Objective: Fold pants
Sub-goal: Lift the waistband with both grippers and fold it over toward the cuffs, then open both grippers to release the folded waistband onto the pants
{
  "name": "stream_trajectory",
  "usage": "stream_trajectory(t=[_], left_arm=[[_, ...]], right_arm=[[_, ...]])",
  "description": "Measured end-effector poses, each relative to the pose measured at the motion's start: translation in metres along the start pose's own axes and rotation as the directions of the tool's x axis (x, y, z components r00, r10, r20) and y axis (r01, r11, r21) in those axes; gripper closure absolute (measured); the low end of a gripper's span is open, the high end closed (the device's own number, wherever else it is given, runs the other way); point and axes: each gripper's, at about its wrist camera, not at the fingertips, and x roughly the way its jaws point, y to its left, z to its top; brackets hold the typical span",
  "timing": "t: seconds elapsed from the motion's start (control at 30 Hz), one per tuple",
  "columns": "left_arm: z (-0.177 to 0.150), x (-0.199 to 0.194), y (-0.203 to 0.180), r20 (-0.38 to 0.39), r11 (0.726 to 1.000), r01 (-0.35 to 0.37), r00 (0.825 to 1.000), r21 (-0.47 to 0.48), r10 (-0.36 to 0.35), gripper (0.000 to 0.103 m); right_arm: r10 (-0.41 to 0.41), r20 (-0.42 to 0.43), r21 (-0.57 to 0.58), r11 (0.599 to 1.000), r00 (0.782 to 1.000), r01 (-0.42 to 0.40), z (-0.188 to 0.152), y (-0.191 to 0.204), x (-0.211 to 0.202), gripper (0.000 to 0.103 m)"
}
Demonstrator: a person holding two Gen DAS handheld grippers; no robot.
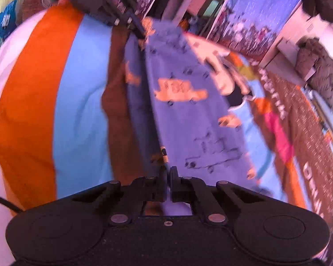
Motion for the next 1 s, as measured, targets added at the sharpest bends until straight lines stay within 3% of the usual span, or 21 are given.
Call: stream_trajectory(t=[0.07,0.13,0.17,0.2,0.27,0.33,0.37,0.4,0.47,0.57,0.63,0.7,0.77,0.87,1.0], left_arm=[[0.001,0.001,-0.002,-0.018,1.000,0.012,1.000,0.002,-0.012,0.097],[0.005,-0.003,0.000,-0.025,1.000,0.018,1.000,-0.018,-0.019,0.083],[0.007,-0.008,0.000,-0.023,0.999,0.030,0.999,-0.039,-0.031,0.057],[0.009,-0.013,0.000,-0.012,0.997,0.042,0.999,-0.065,-0.043,0.036],[0.014,-0.025,-0.003,0.043,0.990,0.068,0.997,-0.122,-0.064,0.027],[0.027,-0.034,-0.012,0.118,0.978,0.124,0.987,-0.166,-0.106,0.016],[0.035,-0.035,-0.019,0.155,0.971,0.158,0.979,-0.181,-0.130,0.009],[0.043,-0.035,-0.024,0.188,0.963,0.186,0.971,-0.195,-0.149,0.008],[0.064,-0.029,-0.043,0.246,0.938,0.265,0.946,-0.223,-0.209,0.008],[0.098,-0.010,-0.072,0.305,0.899,0.370,0.906,-0.234,-0.293,0.008],[0.117,0.008,-0.092,0.319,0.884,0.403,0.892,-0.236,-0.321,0.007],[0.133,0.030,-0.109,0.306,0.856,0.444,0.881,-0.267,-0.361,0.007],[0.143,0.050,-0.119,0.272,0.816,0.484,0.870,-0.317,-0.411,0.012],[0.145,0.073,-0.126,0.183,0.750,0.495,0.866,-0.438,-0.464,0.041],[0.131,0.074,-0.118,0.201,0.698,0.471,0.877,-0.540,-0.436,0.043]], right_arm=[[0.001,-0.022,0.023,1.000,1.000,0.000,-0.003,0.004,0.010,0.100],[0.005,-0.013,0.091,0.996,1.000,-0.004,-0.003,-0.001,0.011,0.097],[0.005,-0.008,0.126,0.992,1.000,-0.004,-0.003,-0.005,0.007,0.083],[0.001,0.000,0.155,0.988,1.000,-0.001,-0.005,-0.006,0.001,0.058],[-0.022,0.034,0.222,0.975,0.999,0.014,-0.013,-0.008,-0.018,0.030],[-0.067,0.076,0.298,0.954,0.995,0.042,-0.026,-0.010,-0.038,0.022],[-0.115,0.085,0.360,0.930,0.990,0.077,-0.035,-0.011,-0.050,0.012],[-0.166,0.090,0.424,0.899,0.982,0.113,-0.044,-0.011,-0.061,0.002],[-0.266,0.100,0.551,0.817,0.959,0.170,-0.065,-0.010,-0.081,0.001],[-0.392,0.040,0.727,0.643,0.919,0.243,-0.103,-0.006,-0.103,0.001],[-0.437,-0.011,0.805,0.530,0.899,0.267,-0.129,-0.003,-0.112,0.001],[-0.452,-0.069,0.844,0.449,0.890,0.294,-0.152,0.002,-0.118,0.001],[-0.457,-0.098,0.868,0.396,0.884,0.301,-0.173,0.009,-0.123,0.001],[-0.457,-0.115,0.895,0.338,0.882,0.292,-0.194,0.017,-0.127,0.001],[-0.469,-0.089,0.910,0.320,0.879,0.263,-0.211,0.025,-0.133,0.001]])
